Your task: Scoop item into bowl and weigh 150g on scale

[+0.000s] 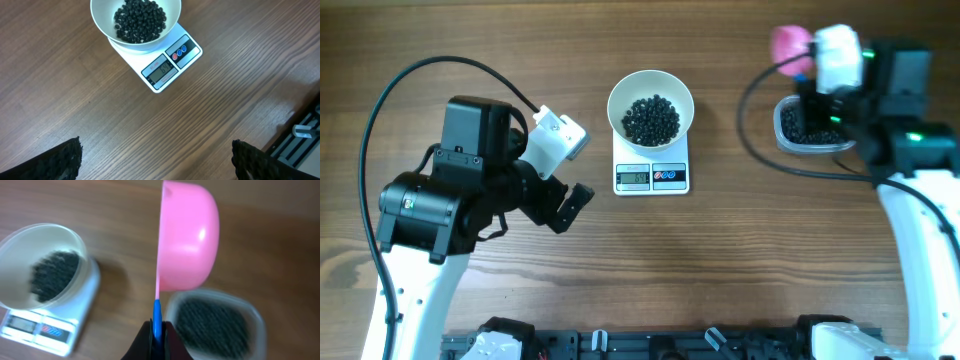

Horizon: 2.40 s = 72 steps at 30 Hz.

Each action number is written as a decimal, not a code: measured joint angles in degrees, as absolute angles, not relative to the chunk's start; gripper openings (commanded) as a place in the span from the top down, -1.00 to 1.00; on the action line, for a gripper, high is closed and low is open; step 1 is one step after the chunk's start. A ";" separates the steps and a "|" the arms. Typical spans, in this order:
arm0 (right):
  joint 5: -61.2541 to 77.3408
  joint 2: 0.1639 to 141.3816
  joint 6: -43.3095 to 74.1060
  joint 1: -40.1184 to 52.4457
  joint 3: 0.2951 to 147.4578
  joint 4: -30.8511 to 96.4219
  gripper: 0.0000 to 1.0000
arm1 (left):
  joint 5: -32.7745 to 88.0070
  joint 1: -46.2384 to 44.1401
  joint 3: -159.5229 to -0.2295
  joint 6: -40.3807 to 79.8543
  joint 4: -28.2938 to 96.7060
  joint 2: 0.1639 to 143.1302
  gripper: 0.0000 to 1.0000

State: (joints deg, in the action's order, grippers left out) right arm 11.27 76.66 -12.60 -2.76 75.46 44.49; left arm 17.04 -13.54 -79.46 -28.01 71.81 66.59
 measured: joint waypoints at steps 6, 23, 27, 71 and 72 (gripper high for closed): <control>7.40 78.37 -16.93 -10.02 75.44 54.24 0.91 | 17.02 -13.54 -79.48 -28.01 71.79 66.59 -1.00; -6.15 94.83 -20.93 -10.20 75.44 49.63 0.91 | 17.02 -13.54 -79.48 -28.01 71.79 66.59 -1.00; -10.63 97.56 -21.89 -10.13 75.44 49.50 0.91 | 17.02 -13.54 -79.48 -28.01 71.77 66.59 -1.00; 11.18 104.57 -27.75 -11.90 77.56 53.30 0.91 | 17.02 -13.54 -79.48 -28.01 71.79 66.59 -1.00; 12.56 104.57 -27.73 -12.53 77.56 53.76 0.91 | 17.02 -13.54 -79.48 -28.01 71.79 66.59 -1.00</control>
State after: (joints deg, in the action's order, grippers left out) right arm 12.56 104.57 -27.73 -12.53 77.56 53.76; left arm 17.02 -13.54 -79.48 -28.01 71.79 66.59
